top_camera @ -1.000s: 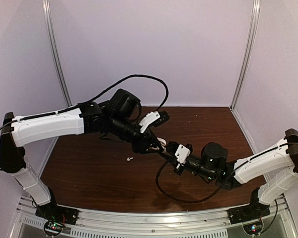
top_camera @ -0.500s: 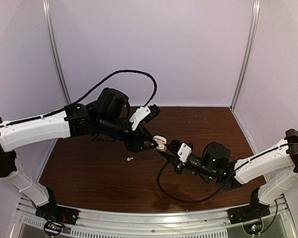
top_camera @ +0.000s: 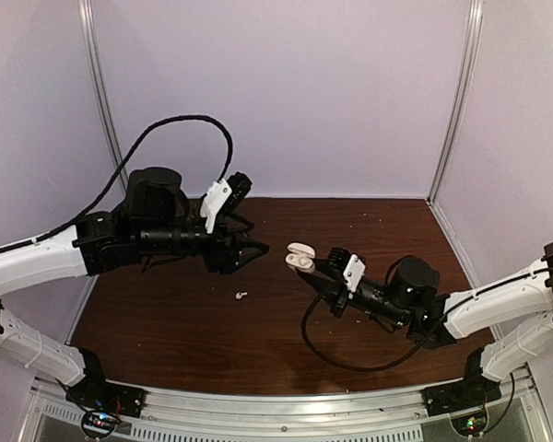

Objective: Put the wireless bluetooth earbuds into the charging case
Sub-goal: Insert the right earbud into the right side groove of the charging case, then pick up the left earbud from the center of the board.

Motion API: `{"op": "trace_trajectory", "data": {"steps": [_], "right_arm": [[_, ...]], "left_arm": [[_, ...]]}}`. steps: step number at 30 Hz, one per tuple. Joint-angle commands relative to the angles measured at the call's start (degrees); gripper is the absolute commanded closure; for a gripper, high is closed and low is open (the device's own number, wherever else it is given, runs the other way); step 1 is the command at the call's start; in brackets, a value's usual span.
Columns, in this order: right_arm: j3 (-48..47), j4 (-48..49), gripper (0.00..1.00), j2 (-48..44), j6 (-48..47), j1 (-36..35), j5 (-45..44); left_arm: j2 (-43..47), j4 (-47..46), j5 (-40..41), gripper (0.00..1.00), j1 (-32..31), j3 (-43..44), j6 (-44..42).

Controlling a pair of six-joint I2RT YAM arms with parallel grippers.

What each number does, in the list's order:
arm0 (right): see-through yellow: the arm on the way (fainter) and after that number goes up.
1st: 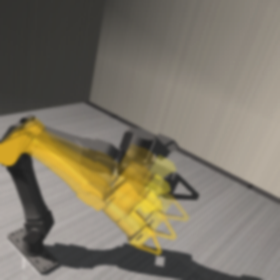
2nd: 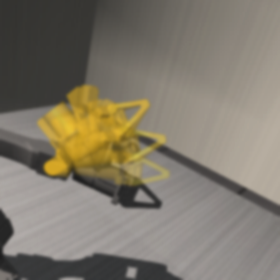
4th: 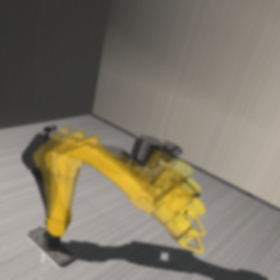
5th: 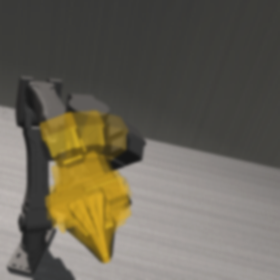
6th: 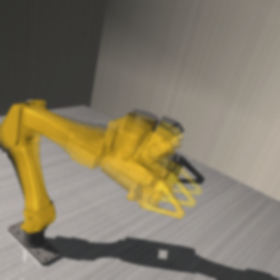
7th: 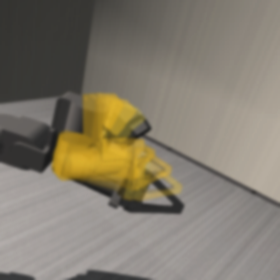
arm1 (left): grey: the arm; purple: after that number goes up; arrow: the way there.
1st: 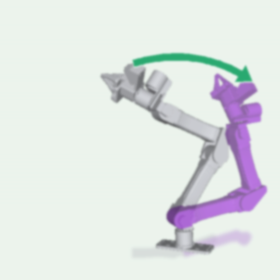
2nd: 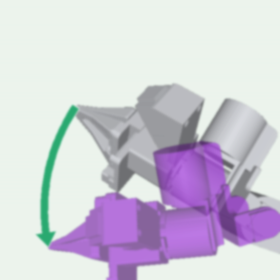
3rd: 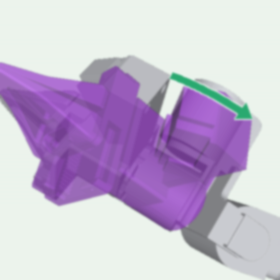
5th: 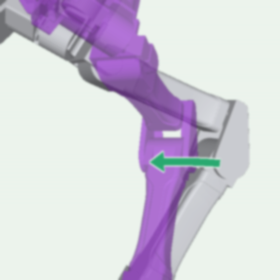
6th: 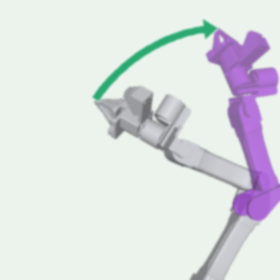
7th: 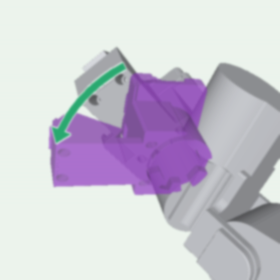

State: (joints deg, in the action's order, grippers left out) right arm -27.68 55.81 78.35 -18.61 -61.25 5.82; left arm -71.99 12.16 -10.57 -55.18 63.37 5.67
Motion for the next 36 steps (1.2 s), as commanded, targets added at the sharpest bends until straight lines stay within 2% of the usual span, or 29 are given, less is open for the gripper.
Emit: {"op": "trace_trajectory", "data": {"steps": [1,9,20,23,28,36], "right_arm": [[0.6,0.5,1.00,-4.2,2.2,1.3,0.8],[2.0,2.3,1.00,-9.6,6.7,3.3,5.2],[-2.0,-7.6,1.00,-11.7,15.8,8.6,18.6],[-2.7,-9.4,1.00,-11.5,17.6,9.8,20.5],[-2.7,-10.1,1.00,-12.1,18.6,11.4,22.2],[-2.7,-10.4,1.00,-12.0,22.0,13.4,24.7]], "left_arm": [[3.0,-9.8,4.1,0.31,0.8,-3.7,-0.6],[4.8,-17.4,2.8,0.29,4.2,-11.8,1.6],[3.6,-19.4,0.0,0.30,9.8,-20.6,4.7],[5.1,-25.4,-1.5,0.31,9.9,-28.0,4.1],[7.0,-42.6,1.0,0.32,10.0,-39.1,4.9],[-3.0,-57.2,4.7,0.37,10.0,-45.8,1.8]]}}
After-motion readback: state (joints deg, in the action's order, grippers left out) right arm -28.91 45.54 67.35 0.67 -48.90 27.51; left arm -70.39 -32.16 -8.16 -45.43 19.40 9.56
